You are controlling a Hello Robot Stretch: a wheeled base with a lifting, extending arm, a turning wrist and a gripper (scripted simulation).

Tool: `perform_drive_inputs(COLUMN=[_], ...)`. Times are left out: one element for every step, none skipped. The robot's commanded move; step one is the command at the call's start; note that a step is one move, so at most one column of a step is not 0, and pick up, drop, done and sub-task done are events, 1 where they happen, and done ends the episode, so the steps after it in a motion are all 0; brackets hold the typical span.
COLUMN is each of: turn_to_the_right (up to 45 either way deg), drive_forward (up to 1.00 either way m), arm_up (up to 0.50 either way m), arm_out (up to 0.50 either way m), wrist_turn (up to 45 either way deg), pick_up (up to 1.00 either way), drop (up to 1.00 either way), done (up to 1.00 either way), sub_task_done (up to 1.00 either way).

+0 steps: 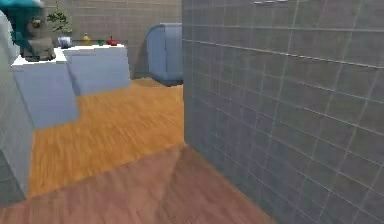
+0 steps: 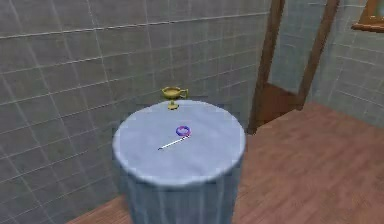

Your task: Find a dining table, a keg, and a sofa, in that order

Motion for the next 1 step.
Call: perform_drive_inputs(turn_to_the_right=[-33.0], drive_forward=[0.00], arm_up=[0.00], arm_out=[0.00], wrist_turn=[0.0], pick_up=[0.00], drop=[0.00], done=[0.00], sub_task_done=[0.00])
